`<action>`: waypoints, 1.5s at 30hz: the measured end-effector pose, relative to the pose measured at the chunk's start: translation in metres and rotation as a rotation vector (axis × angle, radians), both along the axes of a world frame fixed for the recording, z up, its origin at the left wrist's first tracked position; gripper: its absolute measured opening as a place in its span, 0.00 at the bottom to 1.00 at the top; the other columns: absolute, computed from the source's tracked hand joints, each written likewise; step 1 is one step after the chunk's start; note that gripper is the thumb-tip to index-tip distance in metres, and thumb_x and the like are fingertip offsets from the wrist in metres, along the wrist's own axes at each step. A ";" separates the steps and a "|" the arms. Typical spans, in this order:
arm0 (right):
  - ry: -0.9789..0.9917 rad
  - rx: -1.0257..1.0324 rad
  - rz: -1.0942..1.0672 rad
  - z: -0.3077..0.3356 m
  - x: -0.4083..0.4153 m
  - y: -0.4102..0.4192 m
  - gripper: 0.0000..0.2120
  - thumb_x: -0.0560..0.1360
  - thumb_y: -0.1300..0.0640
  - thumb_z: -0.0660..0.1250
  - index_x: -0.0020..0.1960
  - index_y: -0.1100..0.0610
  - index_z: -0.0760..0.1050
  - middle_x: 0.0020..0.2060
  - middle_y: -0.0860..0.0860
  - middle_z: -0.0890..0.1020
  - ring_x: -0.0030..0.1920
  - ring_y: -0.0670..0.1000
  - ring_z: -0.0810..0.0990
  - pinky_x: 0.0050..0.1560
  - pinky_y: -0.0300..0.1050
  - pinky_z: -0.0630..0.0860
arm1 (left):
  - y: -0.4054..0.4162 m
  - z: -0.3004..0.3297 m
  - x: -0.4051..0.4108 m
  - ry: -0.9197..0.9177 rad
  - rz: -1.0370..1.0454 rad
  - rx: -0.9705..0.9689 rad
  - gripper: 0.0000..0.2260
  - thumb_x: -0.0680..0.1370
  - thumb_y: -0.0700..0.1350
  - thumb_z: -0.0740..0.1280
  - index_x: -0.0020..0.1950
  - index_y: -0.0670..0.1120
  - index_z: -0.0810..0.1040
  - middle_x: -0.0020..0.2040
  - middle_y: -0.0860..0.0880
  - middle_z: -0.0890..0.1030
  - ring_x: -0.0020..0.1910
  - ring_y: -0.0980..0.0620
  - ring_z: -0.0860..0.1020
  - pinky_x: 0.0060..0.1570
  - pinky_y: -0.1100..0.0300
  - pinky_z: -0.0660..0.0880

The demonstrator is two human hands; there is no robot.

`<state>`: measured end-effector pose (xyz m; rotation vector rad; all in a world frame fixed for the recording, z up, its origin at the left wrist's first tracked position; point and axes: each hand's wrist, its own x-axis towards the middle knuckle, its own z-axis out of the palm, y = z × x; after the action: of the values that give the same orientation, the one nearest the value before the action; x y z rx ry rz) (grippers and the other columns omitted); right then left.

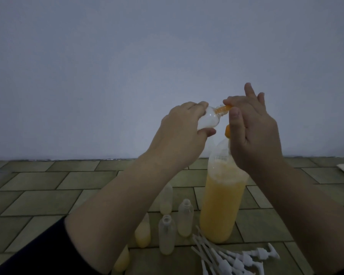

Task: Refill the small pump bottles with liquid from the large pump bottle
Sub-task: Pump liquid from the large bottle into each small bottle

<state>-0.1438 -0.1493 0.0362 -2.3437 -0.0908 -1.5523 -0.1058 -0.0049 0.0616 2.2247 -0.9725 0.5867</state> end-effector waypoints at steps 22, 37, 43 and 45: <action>-0.024 0.091 0.022 -0.019 0.005 0.002 0.18 0.80 0.58 0.49 0.54 0.63 0.77 0.56 0.57 0.80 0.70 0.49 0.64 0.73 0.44 0.55 | -0.001 -0.009 -0.004 0.033 -0.009 0.012 0.23 0.76 0.49 0.67 0.69 0.47 0.69 0.63 0.51 0.76 0.58 0.52 0.73 0.59 0.58 0.70; -0.023 0.109 0.021 -0.019 0.002 0.003 0.19 0.81 0.56 0.49 0.54 0.63 0.77 0.55 0.56 0.80 0.71 0.54 0.65 0.73 0.42 0.53 | -0.002 -0.007 -0.004 0.054 -0.016 0.013 0.16 0.75 0.48 0.68 0.61 0.47 0.73 0.55 0.51 0.77 0.54 0.51 0.73 0.56 0.52 0.72; -0.020 0.075 0.027 0.000 -0.005 0.005 0.22 0.81 0.52 0.47 0.56 0.63 0.76 0.57 0.56 0.79 0.72 0.54 0.64 0.73 0.41 0.51 | -0.001 0.007 -0.005 0.022 -0.016 -0.037 0.17 0.75 0.49 0.68 0.63 0.49 0.73 0.56 0.51 0.77 0.54 0.51 0.73 0.56 0.53 0.71; -0.061 0.088 0.012 -0.006 -0.001 0.004 0.20 0.81 0.54 0.48 0.56 0.63 0.76 0.56 0.57 0.79 0.72 0.55 0.64 0.73 0.42 0.52 | -0.002 0.005 -0.005 0.021 -0.022 -0.044 0.18 0.75 0.48 0.68 0.64 0.48 0.73 0.57 0.51 0.77 0.54 0.52 0.73 0.57 0.54 0.71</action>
<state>-0.1449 -0.1454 0.0306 -2.2257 -0.0501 -1.5890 -0.1110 -0.0071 0.0668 2.1743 -0.9628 0.5683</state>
